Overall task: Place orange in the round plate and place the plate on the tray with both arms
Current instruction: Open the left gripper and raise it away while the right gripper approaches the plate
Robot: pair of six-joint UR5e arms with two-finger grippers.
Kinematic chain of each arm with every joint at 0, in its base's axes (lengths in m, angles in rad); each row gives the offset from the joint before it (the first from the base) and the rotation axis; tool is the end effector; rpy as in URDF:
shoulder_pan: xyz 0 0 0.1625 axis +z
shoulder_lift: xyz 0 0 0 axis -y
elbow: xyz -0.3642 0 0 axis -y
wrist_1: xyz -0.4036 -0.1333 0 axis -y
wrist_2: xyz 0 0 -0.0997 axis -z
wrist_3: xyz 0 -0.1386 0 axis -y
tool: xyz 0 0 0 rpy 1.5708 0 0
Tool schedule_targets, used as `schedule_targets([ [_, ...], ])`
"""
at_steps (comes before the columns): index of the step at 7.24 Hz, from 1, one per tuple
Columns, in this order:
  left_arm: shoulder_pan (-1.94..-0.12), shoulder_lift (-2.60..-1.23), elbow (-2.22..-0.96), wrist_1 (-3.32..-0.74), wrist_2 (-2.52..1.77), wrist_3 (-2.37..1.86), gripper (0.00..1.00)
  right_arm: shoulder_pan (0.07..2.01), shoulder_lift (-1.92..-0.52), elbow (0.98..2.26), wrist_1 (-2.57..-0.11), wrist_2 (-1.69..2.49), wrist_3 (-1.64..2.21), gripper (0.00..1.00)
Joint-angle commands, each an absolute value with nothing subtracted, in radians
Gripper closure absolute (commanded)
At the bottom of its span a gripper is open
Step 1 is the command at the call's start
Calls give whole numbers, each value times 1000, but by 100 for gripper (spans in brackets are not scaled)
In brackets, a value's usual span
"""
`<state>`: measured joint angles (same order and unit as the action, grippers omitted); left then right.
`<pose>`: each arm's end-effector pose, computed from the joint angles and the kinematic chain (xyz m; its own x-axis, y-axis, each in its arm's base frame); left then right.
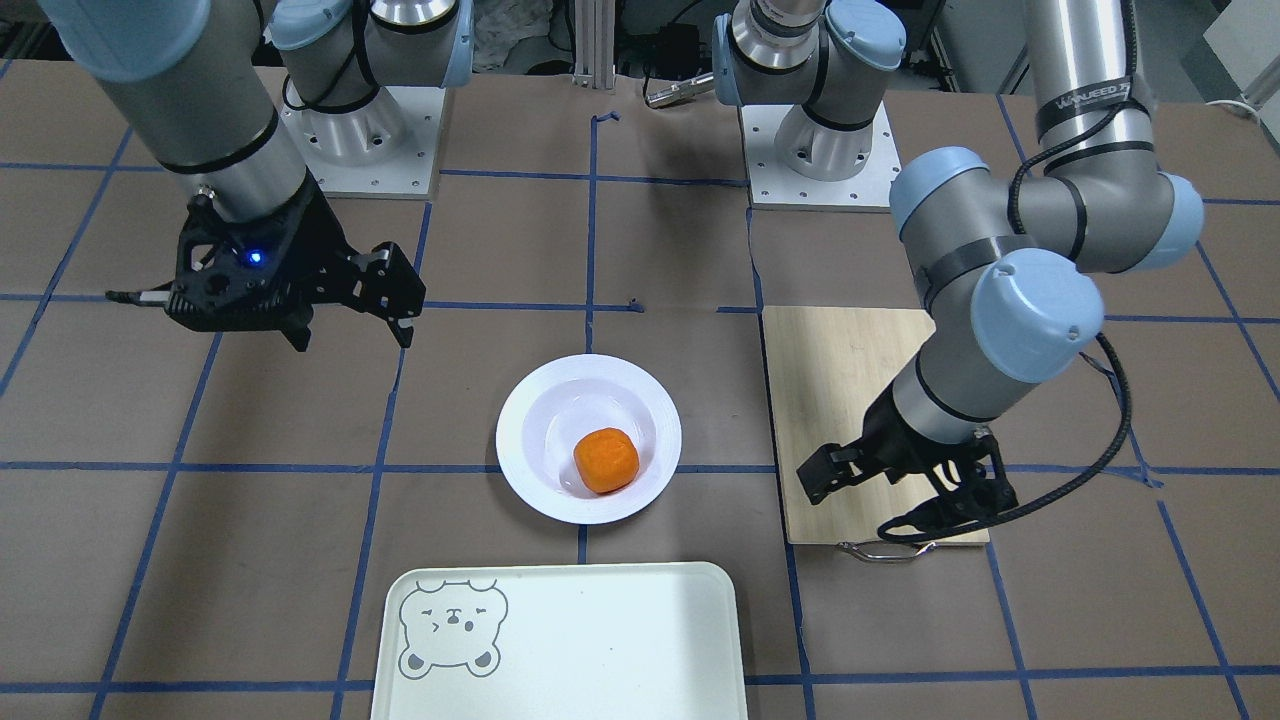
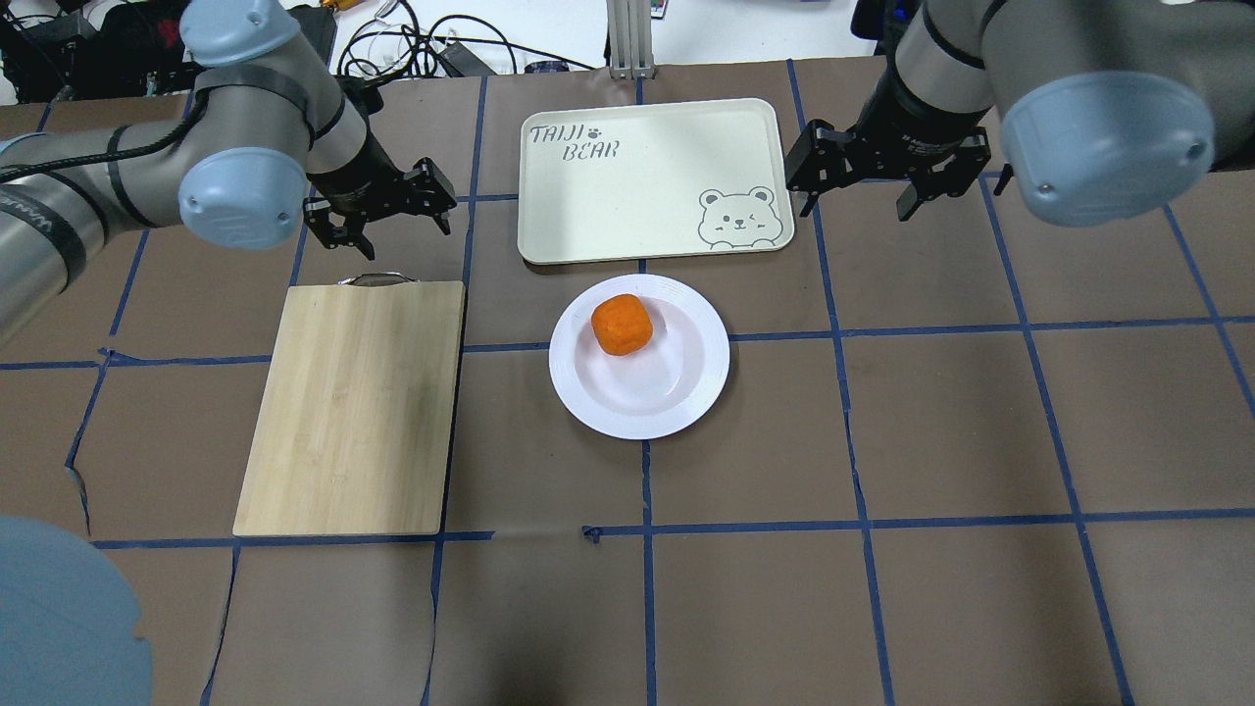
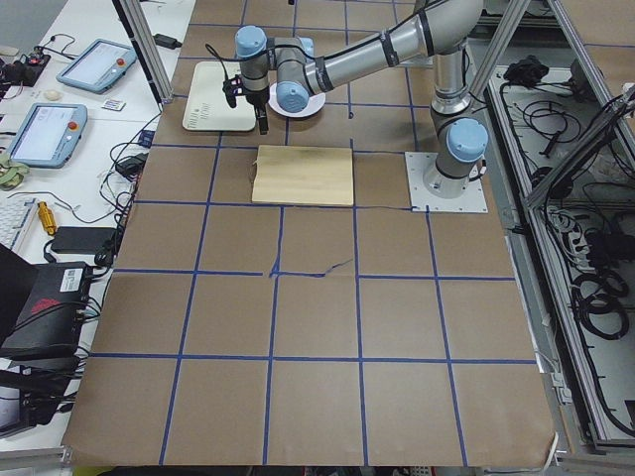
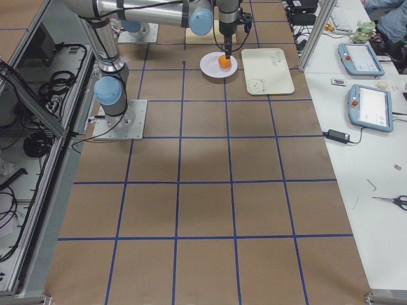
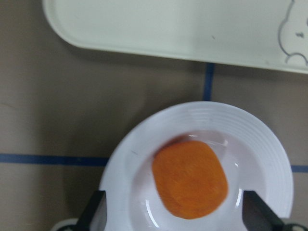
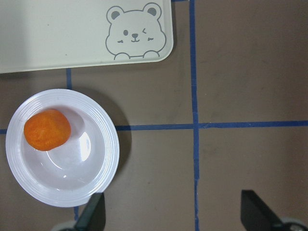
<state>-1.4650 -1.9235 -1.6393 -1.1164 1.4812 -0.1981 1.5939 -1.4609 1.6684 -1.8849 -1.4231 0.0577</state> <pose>-0.0817 -0.6104 0.2046 -0.9506 -0.2958 0.0942 -0.2985 0.9543 -0.0149 0.1663 -0.5449 0.3157 -0.9882 0.0189 -0.1522 0.0341 0.9946 -0.0978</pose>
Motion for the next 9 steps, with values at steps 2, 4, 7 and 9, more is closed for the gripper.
schedule_targets([
  [2,-1419,-1902,-1637,-1115,1470,-176,0,1597,-1278,1840,-2288,-1243,66,0],
  [4,-1420,-1898,-1643,-1115,1477,-175,0,1598,-1208,1891,-2412,-1076,123,0],
  [7,-1419,-1888,-1646,-1118,1482,-140,0,1603,-1164,1965,-2544,-1038,112,0],
  [9,-1419,-1887,-1647,-1118,1482,-140,0,1601,-1163,1994,-2551,-1037,117,0],
])
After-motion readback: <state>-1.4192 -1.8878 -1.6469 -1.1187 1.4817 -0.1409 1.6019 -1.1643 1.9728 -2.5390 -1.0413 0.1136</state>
